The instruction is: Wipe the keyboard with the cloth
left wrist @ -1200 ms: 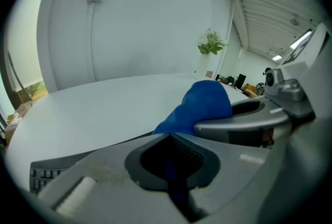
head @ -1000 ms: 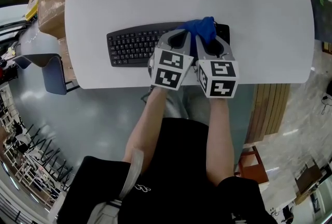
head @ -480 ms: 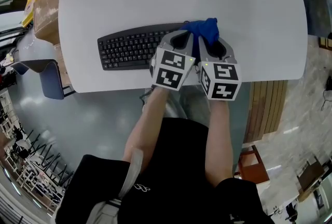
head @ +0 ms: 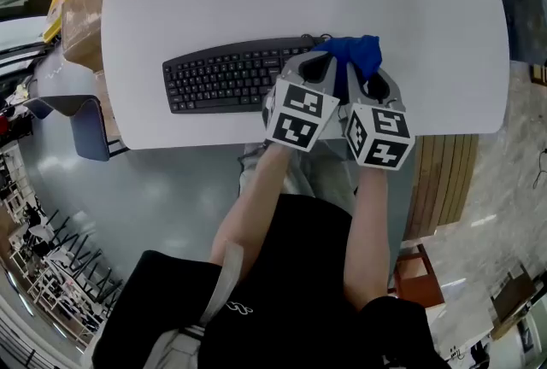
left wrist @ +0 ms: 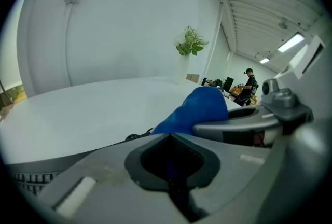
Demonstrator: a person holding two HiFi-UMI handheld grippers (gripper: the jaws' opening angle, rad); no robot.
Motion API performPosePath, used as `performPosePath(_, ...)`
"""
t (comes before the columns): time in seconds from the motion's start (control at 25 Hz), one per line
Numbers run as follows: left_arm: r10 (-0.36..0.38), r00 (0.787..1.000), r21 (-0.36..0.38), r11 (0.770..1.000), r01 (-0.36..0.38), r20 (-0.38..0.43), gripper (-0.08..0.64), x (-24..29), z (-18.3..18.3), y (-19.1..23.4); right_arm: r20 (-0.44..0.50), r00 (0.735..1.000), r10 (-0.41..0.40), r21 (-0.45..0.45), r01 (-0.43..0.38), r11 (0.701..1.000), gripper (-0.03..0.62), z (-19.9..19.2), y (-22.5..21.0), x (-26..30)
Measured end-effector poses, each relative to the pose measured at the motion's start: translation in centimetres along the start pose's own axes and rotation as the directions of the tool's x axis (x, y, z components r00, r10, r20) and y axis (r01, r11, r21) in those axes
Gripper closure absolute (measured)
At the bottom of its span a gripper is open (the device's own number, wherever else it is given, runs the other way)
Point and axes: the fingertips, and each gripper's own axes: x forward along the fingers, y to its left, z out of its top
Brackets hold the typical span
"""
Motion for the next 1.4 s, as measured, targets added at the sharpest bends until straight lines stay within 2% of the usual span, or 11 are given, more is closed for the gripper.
performPosePath(0.32,-0.053,0.998,-0.023,0.998,0.053,0.03,0.565,0.0,0.1,-2.2,0.017,0.998,-0.067,-0.038,0.068,0.997,0.502,0.3,-1.7,-1.7)
performPosePath(0.52,-0.027,0.996,-0.043,0.999,0.03,0.089,0.565,-2.7,0.8,-1.0,0.101,0.994,-0.033,-0.067,0.039,0.997,0.502,4.1,1.1,-2.8)
performPosePath(0.72,0.081,0.979,-0.107,0.992,-0.062,0.185,0.565,-8.5,1.1,4.2,0.167,0.981,0.098,-0.131,-0.076,0.988,0.502,7.1,9.1,-2.5)
performPosePath(0.88,0.214,0.951,-0.188,0.967,-0.173,0.222,0.563,-14.3,-0.7,10.1,0.151,0.964,0.219,-0.182,-0.19,0.965,0.502,6.9,16.7,-1.2)
performPosePath(1.04,0.32,0.923,-0.256,0.93,-0.264,0.213,0.563,-20.5,-5.0,16.3,0.108,0.942,0.318,-0.207,-0.292,0.934,0.502,4.0,25.4,0.6)
performPosePath(1.24,0.407,0.895,-0.304,0.889,-0.342,0.184,0.565,-27.3,-9.9,21.7,0.056,0.903,0.426,-0.202,-0.408,0.89,0.502,0.3,35.2,1.8)
performPosePath(1.4,0.427,0.895,-0.317,0.873,-0.371,0.127,0.565,-29.4,-13.4,24.4,0.012,0.886,0.463,-0.187,-0.453,0.872,0.502,-2.7,39.8,3.0)
